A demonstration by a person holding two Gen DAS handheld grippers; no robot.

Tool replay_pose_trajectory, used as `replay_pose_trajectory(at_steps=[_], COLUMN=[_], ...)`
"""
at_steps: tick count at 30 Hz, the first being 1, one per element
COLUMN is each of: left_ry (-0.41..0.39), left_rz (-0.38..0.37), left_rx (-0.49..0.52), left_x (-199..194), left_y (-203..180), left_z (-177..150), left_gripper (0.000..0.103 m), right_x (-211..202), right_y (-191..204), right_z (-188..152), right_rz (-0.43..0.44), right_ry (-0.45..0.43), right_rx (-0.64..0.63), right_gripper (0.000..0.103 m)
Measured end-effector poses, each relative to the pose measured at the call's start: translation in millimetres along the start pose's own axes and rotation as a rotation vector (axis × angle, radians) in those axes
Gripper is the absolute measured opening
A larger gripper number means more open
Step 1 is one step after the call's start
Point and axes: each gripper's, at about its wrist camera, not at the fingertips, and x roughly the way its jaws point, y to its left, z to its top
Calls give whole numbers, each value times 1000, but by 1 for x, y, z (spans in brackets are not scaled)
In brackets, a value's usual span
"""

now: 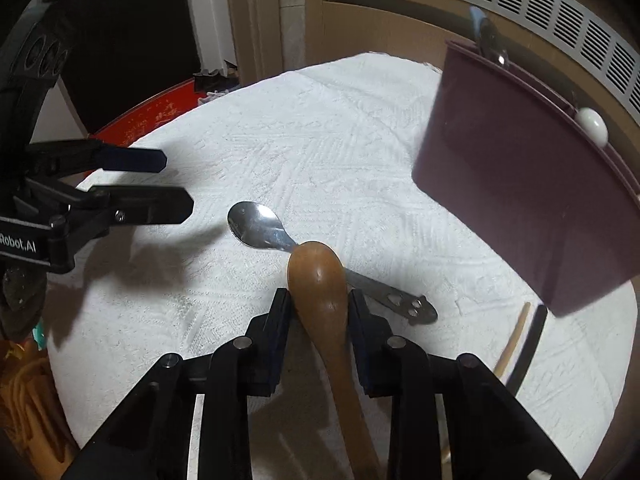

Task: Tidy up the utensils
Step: 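Grasp the wooden spoon with the right tool while the left tool approaches the metal spoon, then grasp the metal spoon with the left tool while the right tool holds the wooden spoon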

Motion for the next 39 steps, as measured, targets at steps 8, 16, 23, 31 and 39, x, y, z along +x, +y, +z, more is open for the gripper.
replay_pose_trajectory(at_steps=[8,16,23,31,39], left_ry=[136,143,86,-45,-80], left_rz=[-203,-111,-50,123,213], left_rx=[15,-27,-39,-110,-170], left_x=[19,51,73,88,88], left_y=[-47,-66,-72,-74,-56], left_z=[-9,17,44,55,60], left_gripper=[79,79,79,73,49], right_x=[-37,-65,-65,-63,-70], right_y=[-61,-93,-100,-98,-89], right_z=[-40,-77,-90,-97,-99], right_rz=[-124,-230,-223,-218,-224], right_ry=[-37,-120,-166,-189,-231], right_rx=[208,358,398,408,379], right_gripper=[27,27,27,27,27])
